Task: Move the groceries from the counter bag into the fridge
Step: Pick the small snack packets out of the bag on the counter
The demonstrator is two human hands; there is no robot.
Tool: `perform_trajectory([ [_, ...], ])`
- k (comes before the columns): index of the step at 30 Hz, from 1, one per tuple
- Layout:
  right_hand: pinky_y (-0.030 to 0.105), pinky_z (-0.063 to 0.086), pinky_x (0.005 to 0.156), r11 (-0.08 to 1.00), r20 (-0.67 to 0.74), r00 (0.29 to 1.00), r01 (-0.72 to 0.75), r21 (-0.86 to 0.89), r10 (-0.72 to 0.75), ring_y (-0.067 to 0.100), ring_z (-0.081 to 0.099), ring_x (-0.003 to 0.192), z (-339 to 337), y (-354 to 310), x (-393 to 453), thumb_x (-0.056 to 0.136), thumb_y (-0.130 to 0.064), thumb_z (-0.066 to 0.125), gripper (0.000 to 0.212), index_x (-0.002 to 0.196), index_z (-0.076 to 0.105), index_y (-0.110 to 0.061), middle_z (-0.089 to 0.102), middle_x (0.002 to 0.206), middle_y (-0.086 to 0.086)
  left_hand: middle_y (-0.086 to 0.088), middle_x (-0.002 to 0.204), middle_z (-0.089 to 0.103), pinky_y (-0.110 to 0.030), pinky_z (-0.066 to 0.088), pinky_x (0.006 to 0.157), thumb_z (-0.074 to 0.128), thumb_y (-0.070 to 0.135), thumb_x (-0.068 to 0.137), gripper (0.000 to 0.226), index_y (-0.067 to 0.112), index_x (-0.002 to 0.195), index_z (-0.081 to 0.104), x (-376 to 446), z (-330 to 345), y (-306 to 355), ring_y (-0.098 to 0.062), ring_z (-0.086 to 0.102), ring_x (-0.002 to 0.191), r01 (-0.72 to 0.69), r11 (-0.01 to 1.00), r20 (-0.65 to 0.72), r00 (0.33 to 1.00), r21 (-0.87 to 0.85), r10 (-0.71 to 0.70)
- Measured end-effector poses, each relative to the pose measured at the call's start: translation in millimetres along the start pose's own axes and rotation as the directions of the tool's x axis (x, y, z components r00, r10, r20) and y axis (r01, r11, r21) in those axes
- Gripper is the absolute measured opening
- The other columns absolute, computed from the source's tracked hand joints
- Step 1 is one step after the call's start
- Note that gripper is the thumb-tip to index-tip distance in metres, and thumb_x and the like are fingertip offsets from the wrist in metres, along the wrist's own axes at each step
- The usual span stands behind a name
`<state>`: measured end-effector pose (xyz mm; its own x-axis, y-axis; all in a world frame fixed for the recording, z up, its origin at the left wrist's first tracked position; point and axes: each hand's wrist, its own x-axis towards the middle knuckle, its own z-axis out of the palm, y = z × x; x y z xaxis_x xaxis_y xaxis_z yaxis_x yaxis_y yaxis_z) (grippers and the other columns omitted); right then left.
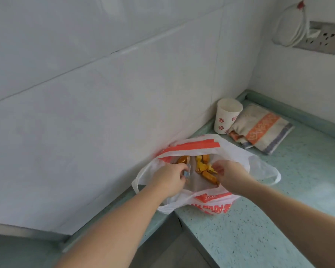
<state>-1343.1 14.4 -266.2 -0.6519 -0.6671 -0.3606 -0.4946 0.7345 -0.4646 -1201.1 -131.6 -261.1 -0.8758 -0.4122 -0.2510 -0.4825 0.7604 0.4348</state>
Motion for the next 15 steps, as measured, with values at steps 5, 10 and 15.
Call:
perform_trajectory([
  [5, 0.020, 0.046, 0.071, 0.993, -0.033, 0.999, -0.022, -0.119, 0.019, 0.020, 0.057, 0.095, 10, 6, 22, 0.091, -0.007, 0.045, 0.043, 0.128, 0.056, -0.027, 0.062, 0.108, -0.001, 0.005, 0.120, 0.063, -0.037, 0.052, 0.086, 0.050, 0.022, 0.094, 0.029, 0.031, 0.119, 0.061, 24, 19, 20, -0.021, 0.060, 0.103, -0.102, 0.994, 0.033, 0.994, 0.037, 0.101],
  [10, 0.019, 0.034, 0.052, 0.992, -0.049, 0.999, -0.020, -0.126, 0.014, 0.016, 0.052, 0.078, 15, 22, 33, 0.090, -0.010, 0.046, 0.031, 0.112, 0.060, -0.026, 0.062, 0.093, -0.004, 0.002, 0.119, 0.060, -0.042, 0.051, 0.087, 0.066, 0.028, 0.086, 0.028, 0.022, 0.113, 0.063, 50, 46, 35, -0.024, 0.052, 0.115, -0.199, 0.967, 0.085, 0.979, 0.158, 0.188],
  [15, 0.027, 0.048, 0.073, 0.991, -0.008, 1.000, 0.019, -0.129, -0.020, 0.020, 0.058, 0.086, 22, 28, 44, 0.088, -0.016, 0.053, 0.021, 0.107, 0.058, -0.024, 0.063, 0.102, 0.000, -0.004, 0.123, 0.052, -0.043, 0.042, 0.094, 0.062, 0.039, 0.087, 0.038, 0.020, 0.120, 0.061, 62, 57, 35, -0.028, 0.045, 0.118, -0.245, 0.925, 0.103, 0.969, 0.292, 0.225],
])
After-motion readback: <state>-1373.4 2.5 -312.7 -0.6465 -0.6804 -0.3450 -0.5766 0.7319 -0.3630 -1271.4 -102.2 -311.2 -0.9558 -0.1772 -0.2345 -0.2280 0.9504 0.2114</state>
